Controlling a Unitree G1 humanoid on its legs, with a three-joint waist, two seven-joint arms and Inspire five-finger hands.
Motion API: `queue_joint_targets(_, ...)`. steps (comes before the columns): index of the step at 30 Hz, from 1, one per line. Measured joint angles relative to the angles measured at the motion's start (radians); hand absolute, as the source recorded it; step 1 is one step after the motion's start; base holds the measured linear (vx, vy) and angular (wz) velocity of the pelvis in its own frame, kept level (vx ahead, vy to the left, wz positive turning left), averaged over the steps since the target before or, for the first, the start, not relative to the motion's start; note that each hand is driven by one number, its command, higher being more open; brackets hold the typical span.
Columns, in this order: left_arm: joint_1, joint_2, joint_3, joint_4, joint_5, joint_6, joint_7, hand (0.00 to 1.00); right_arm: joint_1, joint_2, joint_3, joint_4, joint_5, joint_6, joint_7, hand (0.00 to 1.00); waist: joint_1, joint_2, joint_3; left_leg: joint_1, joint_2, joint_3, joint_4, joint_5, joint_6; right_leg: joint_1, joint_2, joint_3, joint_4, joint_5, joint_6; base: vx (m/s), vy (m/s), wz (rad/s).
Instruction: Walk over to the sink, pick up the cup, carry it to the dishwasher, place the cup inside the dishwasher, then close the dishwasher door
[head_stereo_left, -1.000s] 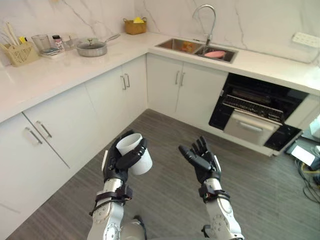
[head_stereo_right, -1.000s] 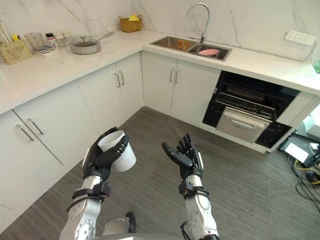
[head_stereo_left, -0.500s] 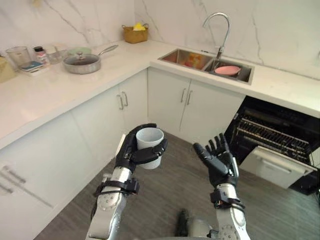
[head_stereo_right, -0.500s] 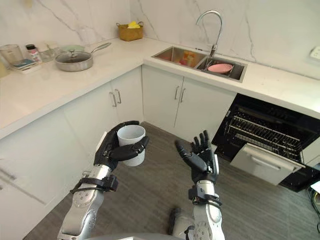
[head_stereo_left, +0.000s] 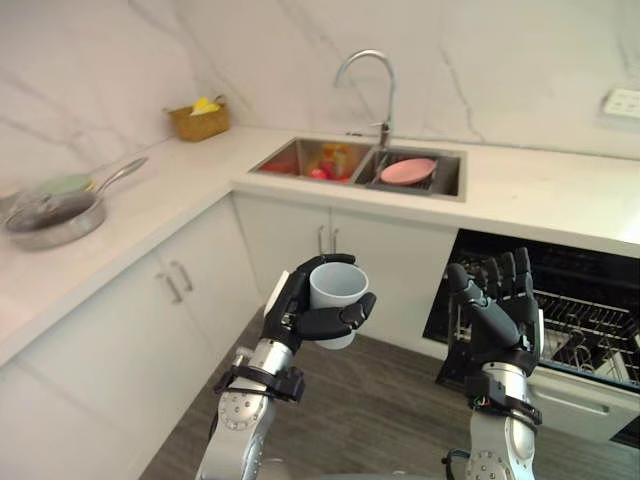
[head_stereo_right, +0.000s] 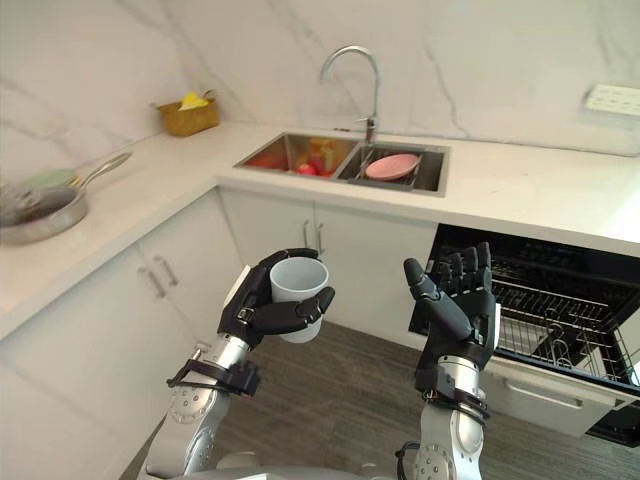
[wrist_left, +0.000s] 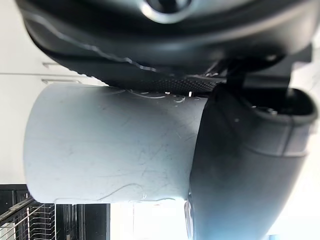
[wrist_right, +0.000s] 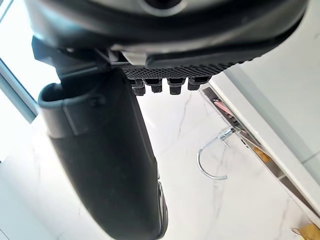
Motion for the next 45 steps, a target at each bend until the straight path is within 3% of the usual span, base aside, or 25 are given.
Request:
queue_joint_targets(3, 0.050, -0.010, 0.025, -0.003, 0.000, -0.021, 0.003, 0.00, -0.031, -0.024, 0.028, 0.000, -0.004, 0.002, 0.014, 1.00, 0.017, -0.002, -0.011, 0.011, -0.083, -0.049, -0.547, -0.002, -0.024, 0.014, -0.010, 0.145, -0.025, -0.013, 0.024, 0.61, 0.191, -1.39)
queue_joint_targets(5, 0.075, -0.009, 0.022, -0.003, 0.001, -0.023, -0.001, 0.00, -0.026, -0.036, 0.036, 0.001, -0.004, 0.009, 0.014, 1.00, 0.024, 0.001, -0.015, 0.013, -0.139, -0.101, -0.706, 0.076, -0.030, 0.014, -0.023, 0.209, -0.012, -0.043, 0.074, 0.52, 0.306, -1.24)
queue_joint_targets(6, 0.094, -0.008, 0.012, -0.003, 0.000, -0.028, -0.003, 0.00, -0.013, -0.040, 0.037, 0.002, -0.004, 0.012, 0.013, 1.00, 0.028, 0.014, -0.025, 0.018, -0.155, -0.094, -0.734, 0.212, -0.026, 0.017, -0.027, 0.253, 0.013, -0.075, 0.126, 0.50, 0.359, -1.05)
queue_joint_targets(8, 0.099, 0.049, 0.009, 0.001, 0.001, -0.033, 0.011, 0.00, 0.038, 0.005, 0.062, 0.032, -0.005, 0.023, 0.000, 1.00, 0.004, -0.083, -0.063, 0.071, -0.218, -0.012, -0.740, 0.160, -0.015, 0.022, -0.126, 0.260, 0.046, -0.097, 0.159, 0.52, 0.349, -0.69)
queue_joint_targets(10, 0.082, 0.062, 0.011, 0.001, 0.000, -0.034, 0.031, 0.00, 0.057, 0.027, 0.064, 0.032, -0.004, 0.023, 0.004, 1.00, -0.001, -0.116, -0.061, 0.114, -0.243, 0.022, -0.755, 0.132, 0.006, 0.015, -0.170, 0.215, 0.094, -0.071, 0.204, 0.32, 0.203, -0.29)
queue_joint_targets(13, 0.068, 0.083, 0.011, -0.001, 0.000, -0.036, 0.038, 0.00, 0.065, 0.030, 0.064, 0.033, -0.003, 0.023, 0.026, 1.00, 0.005, -0.123, -0.059, 0.186, -0.251, 0.060, -0.758, 0.078, 0.010, -0.053, -0.212, 0.148, 0.293, -0.005, 0.248, 0.23, 0.177, -0.42)
queue_joint_targets(14, 0.068, 0.083, 0.013, -0.004, 0.000, -0.036, 0.042, 0.00, 0.063, 0.034, 0.062, 0.044, -0.004, 0.023, 0.041, 1.00, 0.002, -0.122, -0.059, 0.238, -0.249, 0.083, -0.766, 0.053, 0.017, -0.104, -0.252, 0.092, 0.429, 0.086, 0.257, 0.16, 0.149, -0.45)
queue_joint_targets(15, 0.068, 0.083, 0.013, -0.007, 0.000, -0.036, 0.043, 0.00, 0.059, 0.034, 0.062, 0.056, -0.004, 0.023, 0.046, 1.00, 0.002, -0.121, -0.059, 0.260, -0.245, 0.093, -0.773, 0.046, 0.021, -0.117, -0.270, 0.072, 0.465, 0.123, 0.264, 0.17, 0.155, -0.61)
queue_joint_targets(16, 0.066, 0.084, 0.018, -0.013, 0.000, -0.039, 0.051, 0.00, 0.040, 0.035, 0.066, 0.095, -0.004, 0.026, 0.055, 1.00, 0.003, -0.114, -0.057, 0.298, -0.231, 0.124, -0.795, 0.039, 0.026, -0.136, -0.300, 0.024, 0.510, 0.117, 0.253, 0.09, 0.072, -0.77)
queue_joint_targets(18, 0.048, 0.081, 0.027, -0.014, -0.002, -0.044, 0.088, 0.00, 0.002, 0.032, 0.086, 0.137, -0.005, 0.043, 0.065, 1.00, 0.010, -0.111, -0.054, 0.330, -0.204, 0.182, -0.825, 0.031, 0.021, -0.202, -0.350, -0.076, 0.511, 0.024, 0.208, 0.06, 0.031, -0.95)
queue_joint_targets(20, 0.018, 0.079, 0.028, -0.015, -0.020, -0.044, 0.111, 0.00, -0.017, 0.030, 0.100, 0.141, -0.009, 0.054, 0.074, 1.00, 0.012, -0.088, -0.039, 0.346, -0.151, 0.225, -0.824, 0.018, 0.003, -0.237, -0.348, -0.173, 0.358, 0.007, 0.196, 0.05, -0.037, -0.79)
queue_joint_targets(23, -0.016, 0.074, 0.035, -0.016, -0.028, -0.045, 0.131, 0.00, -0.035, 0.029, 0.113, 0.139, -0.014, 0.054, 0.072, 1.00, 0.006, -0.093, -0.036, 0.355, -0.104, 0.275, -0.781, -0.030, -0.046, -0.263, -0.295, -0.190, -0.042, 0.140, 0.176, 0.16, -0.193, -0.54)
queue_joint_targets(24, -0.017, 0.062, 0.037, -0.008, -0.027, -0.044, 0.132, 0.00, -0.034, 0.025, 0.113, 0.140, -0.013, 0.053, 0.066, 1.00, -0.006, -0.088, -0.028, 0.372, -0.089, 0.268, -0.742, -0.067, -0.073, -0.245, -0.279, -0.170, -0.050, 0.261, 0.140, 0.26, -0.226, -0.24)
queue_joint_targets(27, -0.016, 0.005, 0.013, -0.014, -0.028, -0.042, 0.115, 0.00, -0.027, -0.005, 0.079, 0.137, -0.012, 0.052, 0.050, 1.00, -0.011, -0.038, -0.006, 0.399, -0.059, 0.241, -0.737, -0.078, -0.096, -0.260, -0.268, -0.178, 0.070, 0.162, 0.123, 0.19, -0.153, -0.01)
queue_joint_targets(32, -0.025, -0.014, 0.015, -0.013, -0.027, -0.043, 0.096, 0.00, -0.031, -0.005, 0.073, 0.135, -0.011, 0.052, 0.051, 1.00, -0.015, -0.032, -0.006, 0.422, -0.022, 0.219, -0.742, -0.072, -0.108, -0.255, -0.255, -0.217, 0.155, 0.042, 0.117, 0.16, -0.163, 0.18)
queue_joint_targets(33, -0.018, -0.006, 0.015, -0.012, -0.027, -0.043, 0.100, 0.00, -0.031, 0.001, 0.076, 0.135, -0.006, 0.053, 0.051, 1.00, -0.016, -0.029, -0.004, 0.398, 0.007, 0.202, -0.640, -0.070, -0.105, -0.224, -0.243, -0.227, 0.149, 0.023, 0.112, 0.13, -0.163, 0.07)
queue_joint_targets(35, -0.010, -0.006, 0.020, -0.012, -0.028, -0.044, 0.107, 0.00, -0.030, -0.005, 0.087, 0.124, -0.004, 0.056, 0.060, 1.00, -0.011, -0.012, -0.001, 0.294, 0.072, 0.129, -0.380, -0.042, -0.059, -0.176, -0.209, -0.236, 0.124, 0.011, 0.105, 0.12, -0.140, -0.04)
queue_joint_targets(36, -0.003, -0.006, 0.020, -0.013, -0.028, -0.049, 0.112, 0.00, -0.030, -0.014, 0.093, 0.106, -0.004, 0.056, 0.068, 1.00, 0.000, 0.004, 0.002, 0.224, 0.103, 0.079, -0.229, 0.018, 0.009, -0.152, -0.185, -0.229, 0.112, 0.003, 0.098, 0.14, -0.082, -0.30)
queue_joint_targets(37, 0.009, -0.006, 0.020, -0.013, -0.028, -0.053, 0.122, 0.00, -0.030, -0.017, 0.096, 0.089, -0.006, 0.056, 0.085, 1.00, 0.010, 0.017, 0.008, 0.173, 0.118, 0.021, -0.125, 0.108, 0.006, -0.123, -0.164, -0.215, 0.097, -0.003, 0.091, 0.24, -0.058, -0.39)
queue_joint_targets(38, 0.034, -0.002, 0.020, -0.011, -0.028, -0.053, 0.136, 0.00, -0.033, -0.014, 0.102, 0.080, -0.008, 0.055, 0.099, 1.00, 0.012, 0.017, 0.009, 0.114, 0.114, -0.035, -0.024, 0.150, -0.034, -0.093, -0.150, -0.209, 0.066, -0.005, 0.087, 0.24, -0.011, -0.28)
queue_joint_targets(40, 0.054, 0.004, 0.009, -0.001, -0.028, -0.053, 0.141, 0.00, -0.037, -0.015, 0.090, 0.082, -0.007, 0.050, 0.102, 1.00, 0.010, 0.016, 0.010, 0.063, 0.082, -0.038, 0.006, 0.070, -0.044, -0.058, -0.151, -0.207, 0.026, 0.002, 0.075, 0.24, 0.023, -0.10)
queue_joint_targets(41, 0.063, 0.007, -0.007, 0.015, -0.028, -0.055, 0.137, 0.00, -0.042, -0.018, 0.085, 0.089, -0.003, 0.045, 0.100, 1.00, 0.012, 0.010, 0.008, 0.053, 0.044, -0.015, -0.082, 0.014, -0.034, -0.027, -0.160, -0.205, -0.011, 0.011, 0.081, 0.26, 0.040, -0.13)
queue_joint_targets(43, 0.064, 0.013, -0.021, 0.059, -0.026, -0.064, 0.128, 0.00, -0.061, -0.021, 0.093, 0.109, -0.003, 0.040, 0.100, 1.00, 0.014, 0.000, 0.002, 0.082, -0.037, 0.009, -0.404, -0.014, -0.017, -0.002, -0.188, -0.180, -0.051, 0.036, 0.119, 0.34, 0.103, -0.40)
queue_joint_targets(44, 0.065, 0.009, -0.028, 0.080, -0.023, -0.064, 0.126, 0.00, -0.081, -0.029, 0.104, 0.133, -0.003, 0.037, 0.100, 1.00, 0.027, -0.001, 0.001, 0.109, -0.095, -0.029, -0.622, 0.014, -0.027, -0.002, -0.209, -0.142, -0.064, 0.046, 0.136, 0.34, 0.165, -0.65)
queue_joint_targets(45, 0.066, 0.008, -0.029, 0.083, -0.021, -0.064, 0.126, 0.00, -0.088, -0.035, 0.112, 0.146, -0.003, 0.036, 0.100, 1.00, 0.031, 0.001, 0.000, 0.120, -0.113, -0.051, -0.692, 0.055, -0.030, -0.002, -0.214, -0.125, -0.066, 0.049, 0.144, 0.28, 0.177, -0.68)
